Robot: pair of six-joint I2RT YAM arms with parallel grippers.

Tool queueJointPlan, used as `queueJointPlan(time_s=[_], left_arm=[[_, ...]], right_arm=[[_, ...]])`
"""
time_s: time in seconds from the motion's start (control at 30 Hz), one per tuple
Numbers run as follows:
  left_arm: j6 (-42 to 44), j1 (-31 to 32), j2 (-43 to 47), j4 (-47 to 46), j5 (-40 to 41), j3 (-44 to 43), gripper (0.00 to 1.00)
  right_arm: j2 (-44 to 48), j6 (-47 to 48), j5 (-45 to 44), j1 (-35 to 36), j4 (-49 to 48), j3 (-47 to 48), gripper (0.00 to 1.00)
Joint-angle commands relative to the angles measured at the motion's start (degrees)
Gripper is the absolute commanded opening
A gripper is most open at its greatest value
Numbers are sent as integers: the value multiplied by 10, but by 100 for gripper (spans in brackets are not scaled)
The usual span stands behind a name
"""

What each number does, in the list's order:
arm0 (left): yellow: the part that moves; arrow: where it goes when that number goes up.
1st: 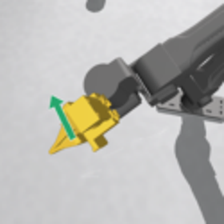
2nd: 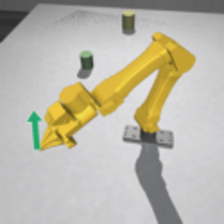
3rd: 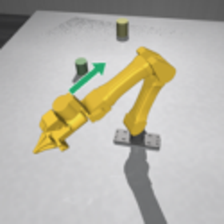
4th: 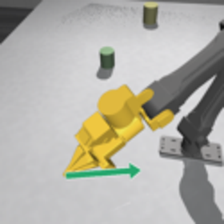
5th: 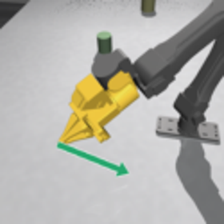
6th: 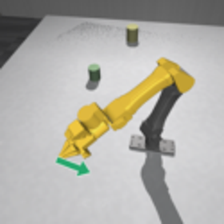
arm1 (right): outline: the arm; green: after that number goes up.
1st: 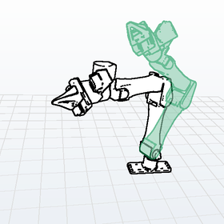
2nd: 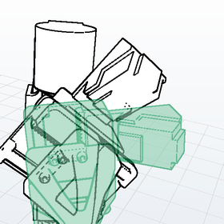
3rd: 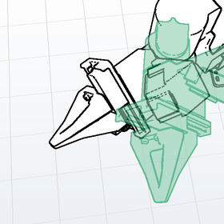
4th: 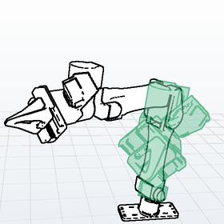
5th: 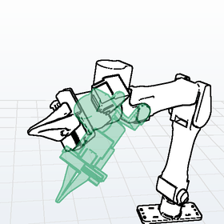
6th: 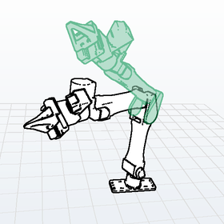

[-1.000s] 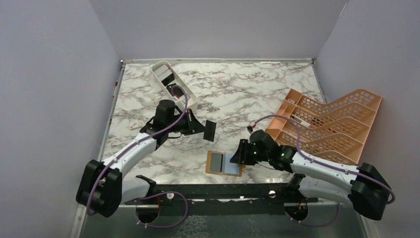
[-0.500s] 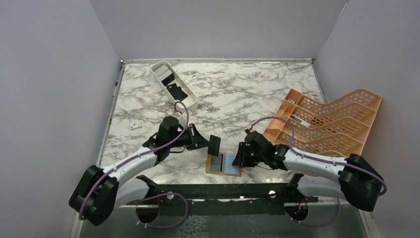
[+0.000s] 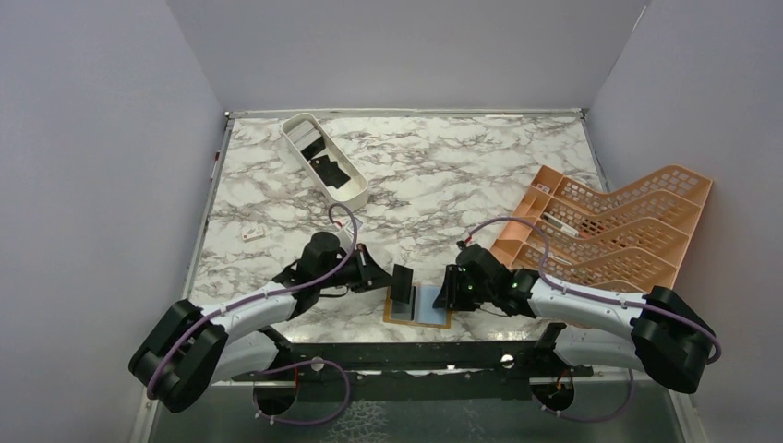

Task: Put the credit cards into the card holder
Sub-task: Insert the card holder into the card holder.

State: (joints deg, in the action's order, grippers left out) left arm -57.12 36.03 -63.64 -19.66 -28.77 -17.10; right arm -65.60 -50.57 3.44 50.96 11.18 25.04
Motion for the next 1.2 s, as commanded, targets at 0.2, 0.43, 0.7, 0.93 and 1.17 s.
queueJointPlan(time_s=[0.2,0.43,0.7,0.93,1.17], left_arm=[[-15,38,-55,-80,36,13,0],[-1,57,-96,-113,34,19,0],[2,71,-134,-126,30,19,0],[-3,75,-145,-126,38,27,0],[-20,76,-140,-126,53,40,0]], right_arm=[[-1,-5,-18,4,1,-21,36],[6,-4,-17,4,-1,-25,36],[9,-6,-16,4,-3,-28,36],[14,-6,-15,4,-2,-32,36],[18,-6,-15,4,1,-30,36]])
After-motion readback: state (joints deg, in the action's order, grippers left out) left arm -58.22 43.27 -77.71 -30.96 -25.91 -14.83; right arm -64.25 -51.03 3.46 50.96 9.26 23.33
